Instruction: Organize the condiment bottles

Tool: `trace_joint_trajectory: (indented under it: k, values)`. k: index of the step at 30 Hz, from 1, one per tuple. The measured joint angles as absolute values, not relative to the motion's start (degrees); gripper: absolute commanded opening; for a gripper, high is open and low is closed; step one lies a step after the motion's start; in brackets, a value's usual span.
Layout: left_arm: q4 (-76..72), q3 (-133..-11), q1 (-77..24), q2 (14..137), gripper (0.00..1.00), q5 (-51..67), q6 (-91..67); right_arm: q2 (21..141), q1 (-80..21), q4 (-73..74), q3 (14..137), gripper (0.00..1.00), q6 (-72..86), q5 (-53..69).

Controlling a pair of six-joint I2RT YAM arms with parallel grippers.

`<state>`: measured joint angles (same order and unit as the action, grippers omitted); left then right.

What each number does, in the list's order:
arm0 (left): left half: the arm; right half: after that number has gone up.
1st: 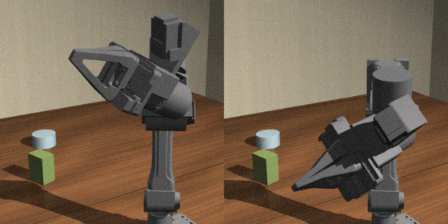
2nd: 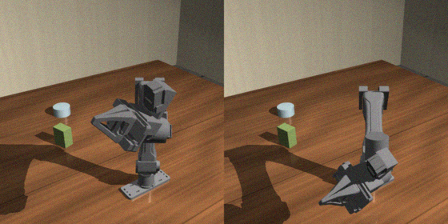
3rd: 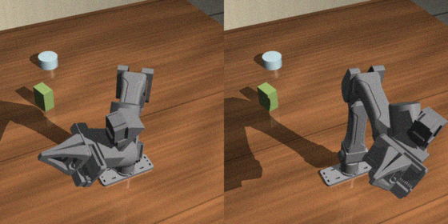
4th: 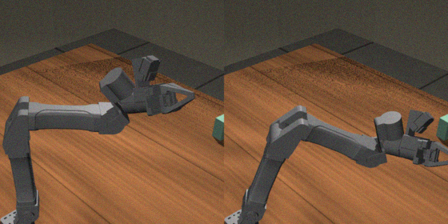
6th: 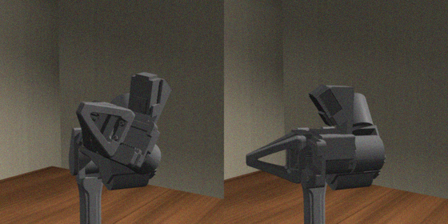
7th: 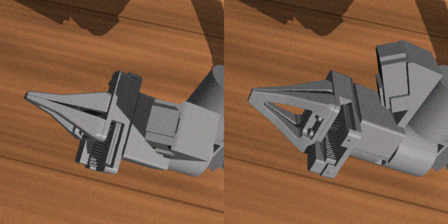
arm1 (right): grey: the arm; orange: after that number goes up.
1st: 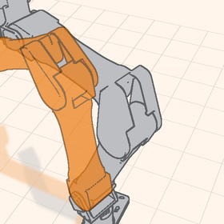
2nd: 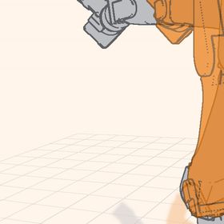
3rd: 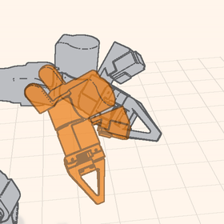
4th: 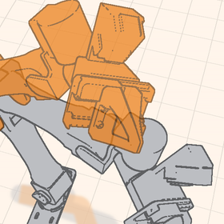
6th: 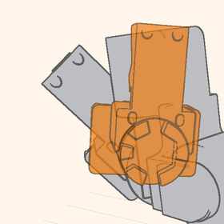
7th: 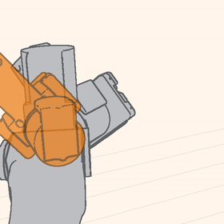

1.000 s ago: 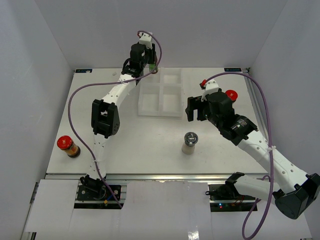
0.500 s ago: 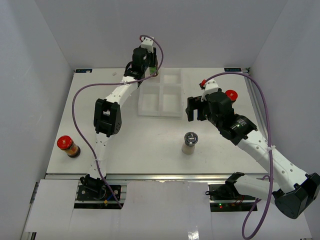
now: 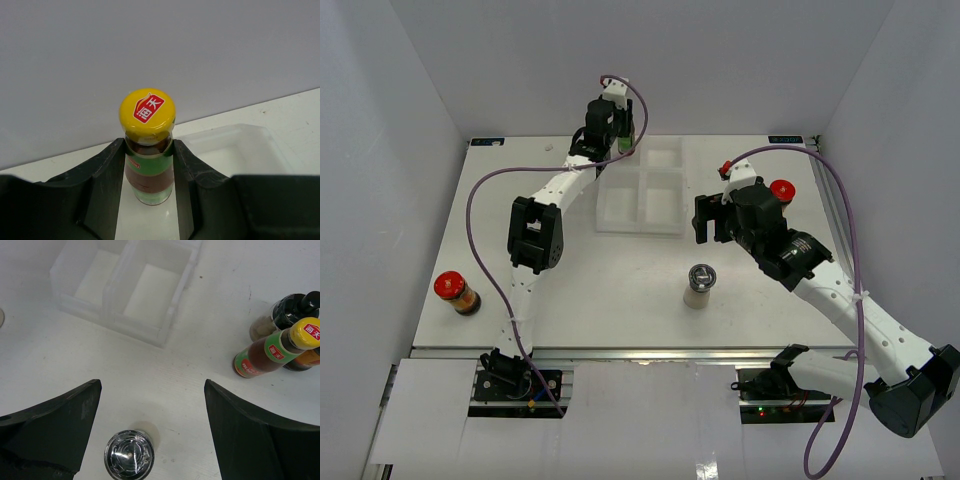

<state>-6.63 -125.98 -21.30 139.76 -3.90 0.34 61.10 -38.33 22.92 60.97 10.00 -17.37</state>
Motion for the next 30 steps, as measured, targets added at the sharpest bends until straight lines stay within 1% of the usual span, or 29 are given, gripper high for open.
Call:
trace_joint_trajectory:
  k: [9,10,11,12,15,16,18,21,24,25,27,30]
  values:
    - [-10.2,-123.8,-21.3,142.2,0.00,-4.6,1.3,61.0,-38.3,22.3,60.0,0.90,9.9,-18.0]
    - [-10.7,-123.6,-21.3,142.3,0.01,-4.7,1.4,61.0,-38.3,22.3,59.9,0.90,9.8,-18.0]
    - [-11.3,-123.3,-21.3,142.3,0.04,-4.8,1.5,61.0,-38.3,22.3,59.7,0.90,9.8,-18.0]
    - [-11.9,-123.0,-21.3,142.3,0.12,-5.1,1.5,61.0,-38.3,22.3,59.6,0.90,9.8,-18.1]
    - [-13.4,-122.2,-21.3,142.3,0.47,-5.3,1.5,61.0,-38.3,22.3,59.4,0.90,9.8,-18.1]
    - [-13.9,-121.9,-21.3,142.2,0.56,-5.4,1.5,61.0,-38.3,22.3,59.4,0.90,9.8,-18.1]
    - [-14.6,-121.5,-21.3,142.2,0.63,-5.5,1.6,60.9,-38.3,22.3,59.4,0.90,9.8,-18.1]
    - [-15.7,-120.6,-21.4,142.0,0.69,-5.8,1.8,60.9,-38.3,22.2,59.4,0.90,9.8,-18.2]
    - [-16.2,-119.2,-21.5,141.2,0.80,-6.1,2.3,60.9,-38.3,22.2,59.4,0.90,9.8,-18.3]
    - [-16.6,-118.1,-21.6,140.6,0.80,-6.1,2.6,60.8,-38.3,22.2,59.4,0.90,9.8,-18.3]
    - [-16.9,-115.4,-21.9,138.8,0.91,-6.4,3.1,60.8,-38.3,22.2,59.4,0.90,9.8,-18.3]
    - [-16.7,-112.6,-22.3,136.3,0.97,-6.6,3.7,60.6,-38.3,22.2,59.4,0.90,9.8,-18.4]
